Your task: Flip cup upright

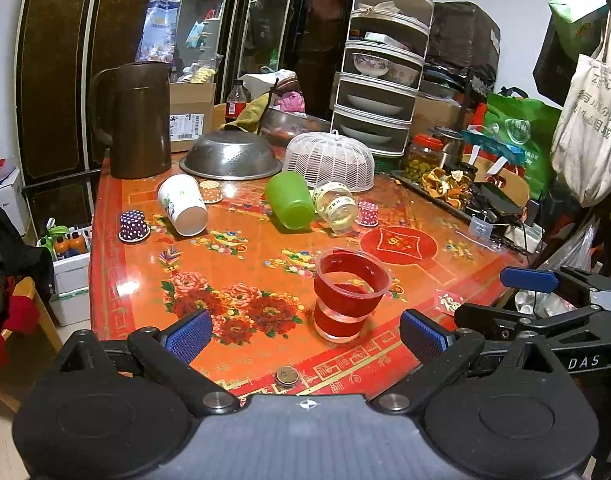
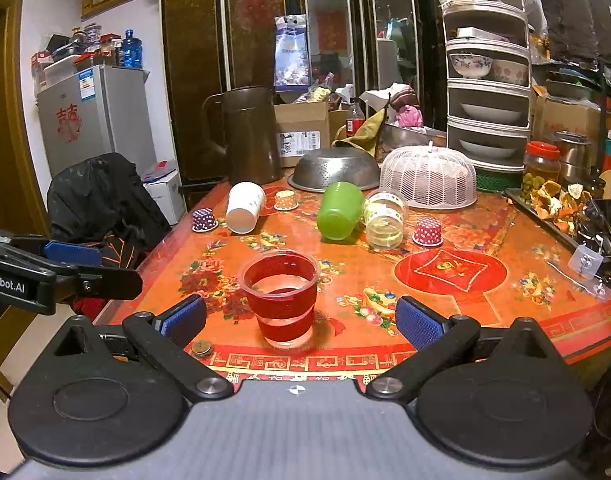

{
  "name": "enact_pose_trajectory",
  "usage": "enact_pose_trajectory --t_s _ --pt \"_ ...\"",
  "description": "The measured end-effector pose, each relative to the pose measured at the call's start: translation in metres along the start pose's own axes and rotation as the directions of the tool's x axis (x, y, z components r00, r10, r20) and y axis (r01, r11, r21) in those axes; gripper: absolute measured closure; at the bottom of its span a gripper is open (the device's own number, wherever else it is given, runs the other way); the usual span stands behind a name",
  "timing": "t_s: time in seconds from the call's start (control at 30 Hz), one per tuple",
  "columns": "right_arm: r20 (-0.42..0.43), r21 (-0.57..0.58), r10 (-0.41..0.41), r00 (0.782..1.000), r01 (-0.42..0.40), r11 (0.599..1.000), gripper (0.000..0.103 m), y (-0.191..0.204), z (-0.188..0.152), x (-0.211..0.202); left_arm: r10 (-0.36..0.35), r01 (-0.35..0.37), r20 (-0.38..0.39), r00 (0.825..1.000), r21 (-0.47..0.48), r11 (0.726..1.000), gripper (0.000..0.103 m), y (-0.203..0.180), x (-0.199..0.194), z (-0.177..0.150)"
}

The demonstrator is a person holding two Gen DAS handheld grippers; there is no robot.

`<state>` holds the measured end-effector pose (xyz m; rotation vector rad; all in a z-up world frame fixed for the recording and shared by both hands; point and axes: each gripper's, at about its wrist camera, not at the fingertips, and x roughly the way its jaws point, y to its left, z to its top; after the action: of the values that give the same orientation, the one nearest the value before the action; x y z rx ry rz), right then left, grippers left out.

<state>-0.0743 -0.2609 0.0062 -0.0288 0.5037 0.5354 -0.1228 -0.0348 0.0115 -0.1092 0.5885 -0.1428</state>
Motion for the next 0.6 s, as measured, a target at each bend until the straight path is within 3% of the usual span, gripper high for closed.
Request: enact_pose_trajectory --t_s 0.6 --pt "0.002 -0.003 0.0 1.0 0.0 1.0 0.001 -0.0006 0.0013 0.0009 0.02 -0.02 -0.009 1.0 0.007 1.0 0.002 -0.0011 0.0039 -0.0009"
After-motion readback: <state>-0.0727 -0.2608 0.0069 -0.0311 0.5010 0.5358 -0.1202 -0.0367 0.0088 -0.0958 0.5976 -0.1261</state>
